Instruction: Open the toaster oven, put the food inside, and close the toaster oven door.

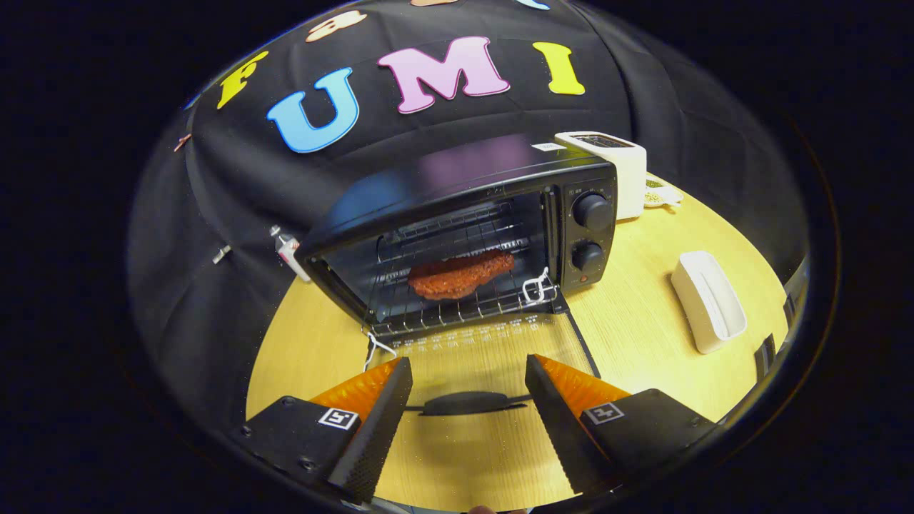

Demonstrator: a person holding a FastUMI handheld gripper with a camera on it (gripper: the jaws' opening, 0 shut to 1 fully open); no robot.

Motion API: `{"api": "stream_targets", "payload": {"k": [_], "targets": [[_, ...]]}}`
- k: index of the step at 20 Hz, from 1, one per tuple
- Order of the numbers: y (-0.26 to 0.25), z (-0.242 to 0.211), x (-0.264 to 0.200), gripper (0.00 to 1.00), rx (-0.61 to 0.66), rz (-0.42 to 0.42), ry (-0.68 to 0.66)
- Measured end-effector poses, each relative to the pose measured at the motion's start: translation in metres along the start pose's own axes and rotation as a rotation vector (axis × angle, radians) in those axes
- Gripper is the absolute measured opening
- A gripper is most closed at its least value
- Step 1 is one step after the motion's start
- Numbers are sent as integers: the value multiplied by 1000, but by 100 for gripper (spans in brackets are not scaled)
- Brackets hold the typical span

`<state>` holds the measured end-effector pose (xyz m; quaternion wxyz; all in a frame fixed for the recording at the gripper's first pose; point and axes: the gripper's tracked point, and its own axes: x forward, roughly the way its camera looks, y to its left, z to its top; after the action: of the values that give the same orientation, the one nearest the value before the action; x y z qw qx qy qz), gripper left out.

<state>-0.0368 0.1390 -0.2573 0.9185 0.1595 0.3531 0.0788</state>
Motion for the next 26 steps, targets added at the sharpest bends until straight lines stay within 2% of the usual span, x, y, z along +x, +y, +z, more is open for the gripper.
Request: {"api": "stream_targets", "payload": {"k": [6,14,17,21,26], "targets": [[-11,-48,-7,99,-105,-48,107],[-5,-99,21,99,-128,-63,230],[-3,-108,33,99,-137,-76,251],[-8,-102,47,99,-217,-116,225],[-8,-97,47,98,-180,-134,206]]}}
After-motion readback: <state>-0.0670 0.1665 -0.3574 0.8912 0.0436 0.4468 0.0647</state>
